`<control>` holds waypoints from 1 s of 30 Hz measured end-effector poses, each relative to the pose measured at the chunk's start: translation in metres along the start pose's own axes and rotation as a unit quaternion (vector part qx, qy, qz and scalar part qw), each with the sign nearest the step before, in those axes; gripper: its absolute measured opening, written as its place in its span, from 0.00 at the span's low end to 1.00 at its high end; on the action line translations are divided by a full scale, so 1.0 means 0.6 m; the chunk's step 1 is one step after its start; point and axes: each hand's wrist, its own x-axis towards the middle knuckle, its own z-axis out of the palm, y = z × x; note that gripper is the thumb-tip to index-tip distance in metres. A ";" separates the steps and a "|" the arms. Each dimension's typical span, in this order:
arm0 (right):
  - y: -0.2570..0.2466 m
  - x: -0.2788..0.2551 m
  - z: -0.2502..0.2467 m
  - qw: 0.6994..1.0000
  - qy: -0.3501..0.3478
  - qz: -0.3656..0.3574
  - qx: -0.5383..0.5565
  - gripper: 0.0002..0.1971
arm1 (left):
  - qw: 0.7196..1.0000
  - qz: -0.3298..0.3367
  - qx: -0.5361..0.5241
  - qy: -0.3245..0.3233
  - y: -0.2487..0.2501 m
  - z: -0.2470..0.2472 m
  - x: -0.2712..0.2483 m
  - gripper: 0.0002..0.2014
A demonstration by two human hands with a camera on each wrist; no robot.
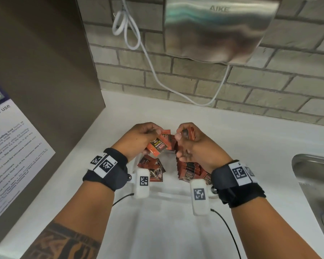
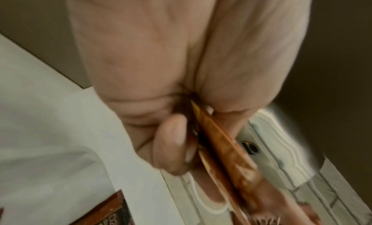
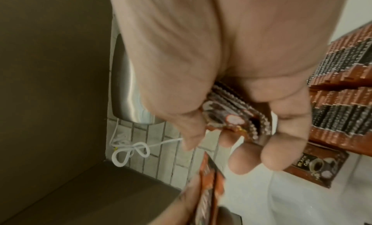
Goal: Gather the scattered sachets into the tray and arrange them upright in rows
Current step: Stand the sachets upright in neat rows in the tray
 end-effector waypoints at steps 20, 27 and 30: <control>-0.014 -0.004 0.034 0.969 0.105 -0.027 0.222 0.20 | 0.961 0.066 -0.218 0.157 0.020 0.072 -0.009 0.15; -0.011 -0.003 0.031 0.967 0.128 -0.044 0.215 0.19 | 0.948 0.071 -0.243 0.191 0.015 0.081 -0.010 0.13; -0.010 0.005 0.023 0.950 0.167 -0.076 0.253 0.20 | 0.951 0.057 -0.265 0.151 0.020 0.088 -0.018 0.10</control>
